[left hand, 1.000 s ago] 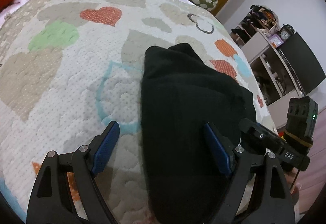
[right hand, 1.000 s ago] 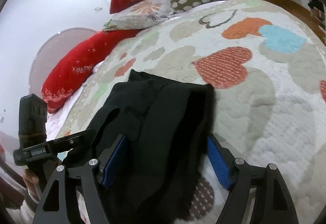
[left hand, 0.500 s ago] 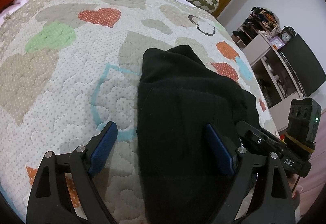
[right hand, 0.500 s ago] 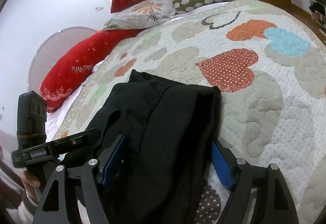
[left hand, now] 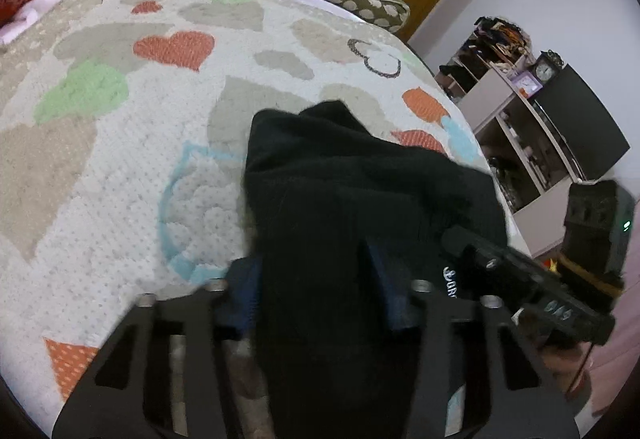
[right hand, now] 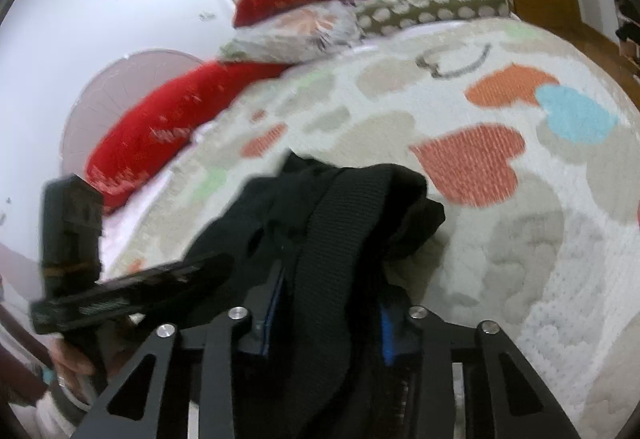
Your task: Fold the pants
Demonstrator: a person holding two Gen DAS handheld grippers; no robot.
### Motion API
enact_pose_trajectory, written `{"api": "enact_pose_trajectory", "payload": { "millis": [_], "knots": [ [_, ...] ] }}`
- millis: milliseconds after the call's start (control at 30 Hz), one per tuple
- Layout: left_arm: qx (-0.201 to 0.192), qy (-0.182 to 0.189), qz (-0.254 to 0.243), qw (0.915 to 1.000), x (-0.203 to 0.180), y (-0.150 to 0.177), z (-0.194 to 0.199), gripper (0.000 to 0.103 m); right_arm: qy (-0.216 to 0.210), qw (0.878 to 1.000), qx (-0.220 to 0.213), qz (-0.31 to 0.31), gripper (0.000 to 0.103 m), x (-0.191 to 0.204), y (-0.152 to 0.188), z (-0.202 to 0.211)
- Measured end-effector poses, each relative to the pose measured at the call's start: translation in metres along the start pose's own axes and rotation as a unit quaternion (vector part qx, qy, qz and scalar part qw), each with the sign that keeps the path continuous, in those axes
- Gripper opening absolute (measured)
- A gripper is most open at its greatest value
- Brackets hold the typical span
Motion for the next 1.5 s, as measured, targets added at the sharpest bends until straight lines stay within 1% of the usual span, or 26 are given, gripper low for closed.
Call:
{"api": "enact_pose_trajectory", "payload": {
  "millis": [33, 67, 100, 233, 333, 400, 467, 500, 567, 633, 667, 700, 733, 800, 833, 867, 900, 967, 1000, 1033, 1167, 1233, 1300, 1367, 1467, 1500],
  "knots": [
    [-0.001, 0.004, 0.0, 1.0, 0.001, -0.004, 0.005, 0.032, -0.008, 1.0, -0.004, 0.002, 0.036, 0.005, -0.005, 0.003],
    [-0.002, 0.008, 0.001, 1.0, 0.002, -0.007, 0.01, 0.032, -0.013, 1.0, -0.01, 0.008, 0.036, 0.012, -0.011, 0.007],
    [-0.011, 0.005, -0.001, 0.9999, 0.004, -0.013, 0.018, 0.032, -0.017, 1.0, -0.017, 0.015, 0.036, 0.019, -0.018, 0.009],
    [-0.049, -0.016, -0.007, 0.9986, 0.018, -0.039, 0.048, 0.032, -0.033, 0.999, -0.029, 0.024, 0.035, 0.043, -0.045, -0.002],
    [-0.05, -0.045, -0.004, 0.9977, 0.039, -0.055, 0.049, 0.032, -0.034, 0.999, -0.026, 0.017, 0.035, 0.05, -0.057, -0.025],
    [-0.033, -0.067, 0.008, 0.9972, 0.056, -0.057, 0.036, 0.032, -0.007, 1.0, -0.006, 0.014, 0.036, 0.046, -0.058, -0.049],
    [-0.012, -0.095, 0.015, 0.9953, 0.072, -0.054, 0.021, 0.032, 0.055, 0.998, 0.017, 0.022, 0.042, 0.036, -0.056, -0.069],
    [-0.008, -0.103, 0.016, 0.9945, 0.076, -0.052, 0.015, 0.036, 0.083, 0.996, 0.023, 0.027, 0.046, 0.032, -0.055, -0.073],
    [-0.022, -0.104, 0.017, 0.9942, 0.078, -0.05, 0.017, 0.041, 0.089, 0.995, 0.016, 0.033, 0.049, 0.031, -0.053, -0.066],
    [-0.028, -0.118, 0.01, 0.9926, 0.078, -0.048, 0.02, 0.05, 0.109, 0.993, 0.002, 0.05, 0.049, 0.033, -0.054, -0.052],
    [-0.031, -0.127, 0.008, 0.9914, 0.078, -0.048, 0.021, 0.05, 0.126, 0.99, -0.008, 0.061, 0.049, 0.035, -0.056, -0.043],
    [-0.033, -0.133, 0.007, 0.9906, 0.077, -0.047, 0.022, 0.05, 0.133, 0.988, -0.018, 0.07, 0.049, 0.038, -0.058, -0.034],
    [-0.035, -0.138, 0.005, 0.9898, 0.076, -0.045, 0.024, 0.05, 0.13, 0.988, -0.026, 0.074, 0.049, 0.041, -0.06, -0.027],
    [-0.042, -0.149, 0.0, 0.988, 0.072, -0.042, 0.028, 0.05, 0.102, 0.991, -0.037, 0.083, 0.049, 0.053, -0.06, -0.019],
    [-0.046, -0.155, -0.003, 0.9869, 0.07, -0.04, 0.031, 0.05, 0.084, 0.992, -0.032, 0.091, 0.049, 0.06, -0.056, -0.021],
    [-0.051, -0.161, -0.006, 0.9857, 0.068, -0.039, 0.033, 0.05, 0.069, 0.992, -0.017, 0.101, 0.049, 0.067, -0.049, -0.027],
    [-0.054, -0.166, -0.008, 0.9846, 0.065, -0.037, 0.035, 0.05, 0.065, 0.992, -0.004, 0.106, 0.049, 0.07, -0.043, -0.034],
    [-0.058, -0.172, -0.007, 0.9833, 0.062, -0.033, 0.038, 0.05, 0.075, 0.991, 0.03, 0.11, 0.049, 0.069, -0.027, -0.056],
    [-0.059, -0.176, -0.007, 0.9826, 0.061, -0.03, 0.041, 0.05, 0.086, 0.989, 0.04, 0.11, 0.049, 0.065, -0.021, -0.063],
    [-0.062, -0.181, -0.007, 0.9816, 0.06, -0.028, 0.044, 0.05, 0.095, 0.988, 0.039, 0.113, 0.049, 0.064, -0.019, -0.064],
    [-0.086, -0.196, -0.011, 0.9767, 0.052, -0.024, 0.06, 0.05, 0.09, 0.99, 0.016, 0.109, 0.049, 0.075, -0.026, -0.041],
    [-0.099, -0.206, -0.01, 0.9734, 0.049, -0.023, 0.068, 0.05, 0.099, 0.988, -0.005, 0.115, 0.049, 0.081, -0.031, -0.028],
    [-0.114, -0.223, -0.014, 0.9679, 0.044, -0.022, 0.079, 0.05, 0.113, 0.986, -0.027, 0.122, 0.05, 0.088, -0.036, -0.015],
    [-0.123, -0.231, -0.017, 0.9651, 0.04, -0.02, 0.087, 0.05, 0.123, 0.984, -0.044, 0.123, 0.051, 0.092, -0.039, -0.004],
    [-0.13, -0.242, -0.019, 0.9614, 0.036, -0.017, 0.097, 0.052, 0.133, 0.981, -0.062, 0.124, 0.056, 0.096, -0.041, 0.01],
    [-0.132, -0.242, -0.019, 0.961, 0.035, -0.015, 0.099, 0.055, 0.134, 0.981, -0.066, 0.124, 0.059, 0.097, -0.041, 0.014]
  ]
}}
Point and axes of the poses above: each gripper's, at about its wrist camera, not at the fingertips, and z roughly against the way its jaws point, x to its left, y to its underside, the point moved 8 cm from there along -z, roughly the way its jaws point, and after that the axes turned 5 degrees about x, right-handed, at the moved point
